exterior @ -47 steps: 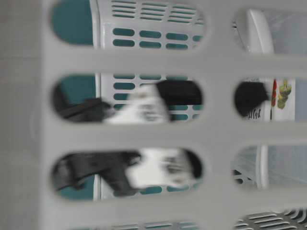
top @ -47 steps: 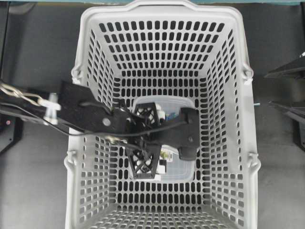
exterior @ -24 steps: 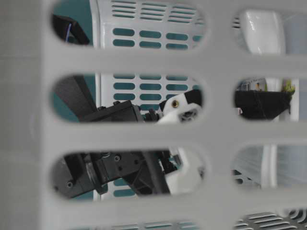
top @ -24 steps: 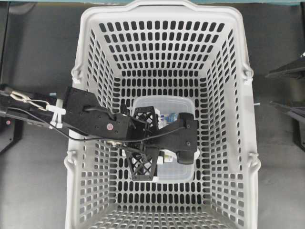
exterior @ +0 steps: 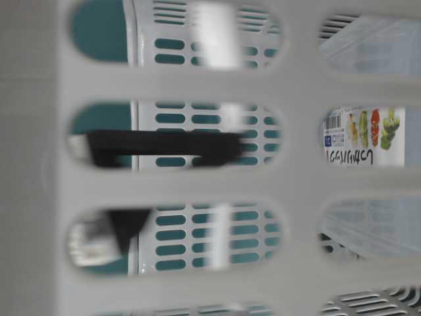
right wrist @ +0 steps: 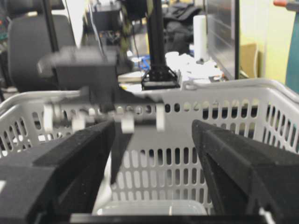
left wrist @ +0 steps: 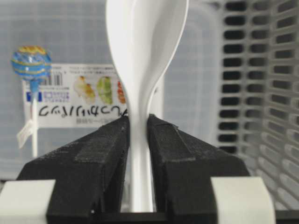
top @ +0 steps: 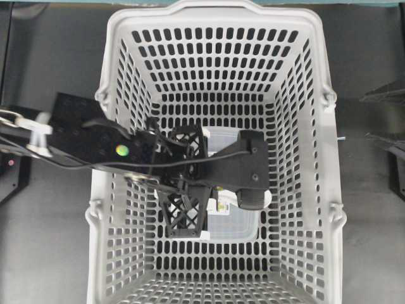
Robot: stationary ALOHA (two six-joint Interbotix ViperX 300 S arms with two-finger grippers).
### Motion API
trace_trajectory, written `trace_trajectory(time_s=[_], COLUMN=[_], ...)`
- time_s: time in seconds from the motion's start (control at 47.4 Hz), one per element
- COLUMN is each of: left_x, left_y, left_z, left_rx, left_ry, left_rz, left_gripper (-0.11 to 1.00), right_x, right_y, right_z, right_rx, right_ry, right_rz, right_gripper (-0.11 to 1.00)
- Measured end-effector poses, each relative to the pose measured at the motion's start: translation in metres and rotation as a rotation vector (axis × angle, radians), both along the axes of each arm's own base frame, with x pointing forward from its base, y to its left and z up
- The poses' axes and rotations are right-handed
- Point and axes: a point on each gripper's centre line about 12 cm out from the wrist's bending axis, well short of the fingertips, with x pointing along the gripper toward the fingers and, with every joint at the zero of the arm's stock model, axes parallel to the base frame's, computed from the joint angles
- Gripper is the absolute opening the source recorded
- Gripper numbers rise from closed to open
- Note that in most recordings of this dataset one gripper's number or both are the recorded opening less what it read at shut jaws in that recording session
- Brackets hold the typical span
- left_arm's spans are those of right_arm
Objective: Pick up the chinese spoon from the shopping basket with the left arm.
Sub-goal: 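Lift the held white spoon upward out of the basket with the left gripper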
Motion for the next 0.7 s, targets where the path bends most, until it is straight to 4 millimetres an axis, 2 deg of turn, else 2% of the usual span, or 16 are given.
trace_trajectory(time_s=[0.211, 0.338, 0.464, 0.696], left_x=[-0.001, -0.001, -0.001, 0.0], left_y=[0.0, 0.0, 0.0, 0.0], left_z=[0.06, 0.088, 0.099, 0.095], left_rx=[-0.006, -0.013, -0.015, -0.012], left_ry=[-0.047, -0.079, -0.088, -0.076], left_rz=[0.004, 0.006, 0.008, 0.006], left_gripper=[0.12, 0.12, 0.12, 0.12], right_x=[-0.001, -0.001, -0.001, -0.001], right_y=[0.0, 0.0, 0.0, 0.0], right_z=[0.001, 0.001, 0.001, 0.001], right_rx=[0.002, 0.002, 0.002, 0.002], right_ry=[-0.003, -0.005, -0.005, -0.008], right_rz=[0.0, 0.0, 0.0, 0.0], right_gripper=[0.65, 0.65, 0.65, 0.65])
